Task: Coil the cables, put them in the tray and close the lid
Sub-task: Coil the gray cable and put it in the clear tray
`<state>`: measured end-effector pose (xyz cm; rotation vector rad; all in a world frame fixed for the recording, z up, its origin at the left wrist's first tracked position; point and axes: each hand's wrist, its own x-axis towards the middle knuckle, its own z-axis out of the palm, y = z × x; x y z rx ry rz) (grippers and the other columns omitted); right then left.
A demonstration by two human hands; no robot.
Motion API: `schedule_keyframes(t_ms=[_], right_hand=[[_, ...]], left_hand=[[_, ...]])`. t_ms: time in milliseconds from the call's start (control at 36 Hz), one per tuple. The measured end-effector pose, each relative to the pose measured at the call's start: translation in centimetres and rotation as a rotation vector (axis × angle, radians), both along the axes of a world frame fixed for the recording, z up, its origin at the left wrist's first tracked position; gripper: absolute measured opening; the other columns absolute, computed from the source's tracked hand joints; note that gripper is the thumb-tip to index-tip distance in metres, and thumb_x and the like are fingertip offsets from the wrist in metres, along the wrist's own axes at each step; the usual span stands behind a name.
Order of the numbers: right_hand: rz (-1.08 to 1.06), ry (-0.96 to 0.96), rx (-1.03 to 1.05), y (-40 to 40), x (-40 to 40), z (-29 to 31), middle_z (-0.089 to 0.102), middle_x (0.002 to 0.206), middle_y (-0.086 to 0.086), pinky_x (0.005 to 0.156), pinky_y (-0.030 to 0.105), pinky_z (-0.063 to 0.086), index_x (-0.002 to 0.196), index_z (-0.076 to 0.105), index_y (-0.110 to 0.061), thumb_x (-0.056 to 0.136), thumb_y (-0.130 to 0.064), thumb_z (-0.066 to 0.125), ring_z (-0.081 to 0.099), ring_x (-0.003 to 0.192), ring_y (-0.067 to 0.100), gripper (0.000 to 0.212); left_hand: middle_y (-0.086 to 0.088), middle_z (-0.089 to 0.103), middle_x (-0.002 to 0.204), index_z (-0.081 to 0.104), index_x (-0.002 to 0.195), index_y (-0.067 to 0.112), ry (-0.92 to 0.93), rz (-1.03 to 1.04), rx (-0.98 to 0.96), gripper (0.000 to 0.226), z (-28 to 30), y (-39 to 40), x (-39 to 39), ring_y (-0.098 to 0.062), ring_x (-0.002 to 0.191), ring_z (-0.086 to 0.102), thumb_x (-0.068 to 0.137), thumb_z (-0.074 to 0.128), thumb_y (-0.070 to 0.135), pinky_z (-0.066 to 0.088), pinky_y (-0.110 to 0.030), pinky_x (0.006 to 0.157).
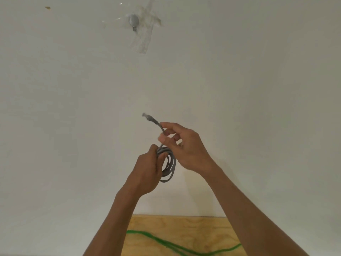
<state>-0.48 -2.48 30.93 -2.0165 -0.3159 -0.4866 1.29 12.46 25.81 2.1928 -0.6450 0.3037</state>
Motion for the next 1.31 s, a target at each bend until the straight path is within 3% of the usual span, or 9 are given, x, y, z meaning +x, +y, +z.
schedule_keyframes(t_ms=[111, 250, 361, 472, 667, 861, 1028, 1194, 1306], right_hand=[[-0.074, 0.017, 0.164, 0.1, 0.8, 0.0, 0.075, 0.072, -0.003, 0.07, 0.029, 0.057, 0.103, 0.071, -0.016, 0.095, -0.022, 0.065, 0.068, 0.064, 0.008, 0.012], [-0.193, 0.121, 0.555, -1.3, 1.8, -0.9, 0.075, 0.071, 0.006, 0.058, 0.022, 0.051, 0.108, 0.065, -0.015, 0.092, -0.013, 0.068, 0.064, 0.056, 0.007, 0.016], [-0.034, 0.203, 0.476, -2.4, 1.7, -1.3, 0.077, 0.083, 0.007, 0.068, 0.028, 0.054, 0.098, 0.074, -0.015, 0.098, -0.015, 0.062, 0.068, 0.07, 0.013, 0.012], [0.115, 0.308, 0.425, -2.7, 1.3, -2.3, 0.077, 0.102, 0.009, 0.087, 0.04, 0.057, 0.116, 0.069, -0.01, 0.099, -0.01, 0.058, 0.072, 0.096, 0.023, 0.02], [0.009, 0.203, 0.452, -1.7, 1.0, -3.2, 0.075, 0.09, 0.014, 0.076, 0.028, 0.058, 0.099, 0.076, -0.006, 0.096, -0.019, 0.065, 0.072, 0.078, 0.019, 0.018], [-0.055, 0.145, 0.62, -1.6, 1.1, -2.8, 0.074, 0.084, 0.022, 0.074, 0.037, 0.062, 0.101, 0.075, -0.001, 0.09, -0.011, 0.072, 0.073, 0.071, 0.027, 0.015], [-0.045, 0.228, 0.522, -1.8, 1.6, -2.9, 0.072, 0.075, 0.017, 0.058, 0.029, 0.056, 0.094, 0.074, 0.0, 0.092, -0.016, 0.07, 0.067, 0.059, 0.021, 0.017], [0.123, 0.423, 0.579, -1.5, 1.1, -2.9, 0.074, 0.08, 0.015, 0.063, 0.033, 0.058, 0.109, 0.068, -0.004, 0.096, -0.023, 0.065, 0.069, 0.065, 0.023, 0.023], [0.102, 0.461, 0.387, -1.8, 1.3, -2.6, 0.076, 0.091, 0.013, 0.084, 0.039, 0.058, 0.099, 0.072, -0.008, 0.105, -0.029, 0.044, 0.071, 0.081, 0.021, 0.036]], left_hand=[[0.003, 0.056, 0.066, 0.05, 0.094, 0.008, 0.0, -0.025, -0.054, 0.027, 0.1, -0.2, -0.6, -0.007, 0.054, 0.048, 0.104, 0.041, 0.032, 0.039, -0.021, 0.05], [0.003, 0.062, 0.071, 0.053, 0.097, 0.015, -0.011, 0.015, -0.161, 0.02, 0.5, 0.5, -0.6, -0.013, 0.064, 0.057, 0.104, 0.044, 0.03, 0.047, -0.027, 0.056], [-0.002, 0.063, 0.073, 0.052, 0.093, 0.015, -0.008, 0.0, -0.161, 0.023, 0.6, 0.6, -0.9, -0.017, 0.066, 0.058, 0.104, 0.041, 0.032, 0.049, -0.031, 0.059], [-0.004, 0.064, 0.073, 0.051, 0.09, 0.017, -0.034, 0.022, -0.179, 0.023, 1.0, 0.3, -0.6, -0.018, 0.067, 0.058, 0.105, 0.04, 0.03, 0.048, -0.034, 0.06], [0.005, 0.059, 0.07, 0.048, 0.086, 0.023, -0.023, 0.021, -0.16, 0.023, 1.1, -0.5, -0.4, -0.011, 0.064, 0.055, 0.105, 0.039, 0.03, 0.044, -0.022, 0.055], [0.006, 0.057, 0.067, 0.046, 0.082, 0.023, 0.029, 0.053, -0.138, 0.025, -0.2, -1.0, -0.5, -0.002, 0.059, 0.053, 0.105, 0.04, 0.031, 0.041, -0.015, 0.053], [0.004, 0.061, 0.072, 0.054, 0.091, 0.014, 0.094, -0.029, -0.204, 0.033, -0.3, -1.1, -1.0, -0.01, 0.063, 0.057, 0.104, 0.036, 0.038, 0.05, -0.03, 0.061], [0.0, 0.064, 0.075, 0.054, 0.091, 0.011, 0.067, -0.005, -0.228, 0.036, -0.2, -0.9, -0.6, -0.013, 0.066, 0.058, 0.103, 0.035, 0.04, 0.049, -0.028, 0.061], [0.004, 0.063, 0.074, 0.05, 0.096, 0.017, 0.075, 0.094, -0.209, 0.027, -0.6, -1.0, -0.5, -0.01, 0.061, 0.059, 0.104, 0.036, 0.038, 0.047, -0.022, 0.054]])
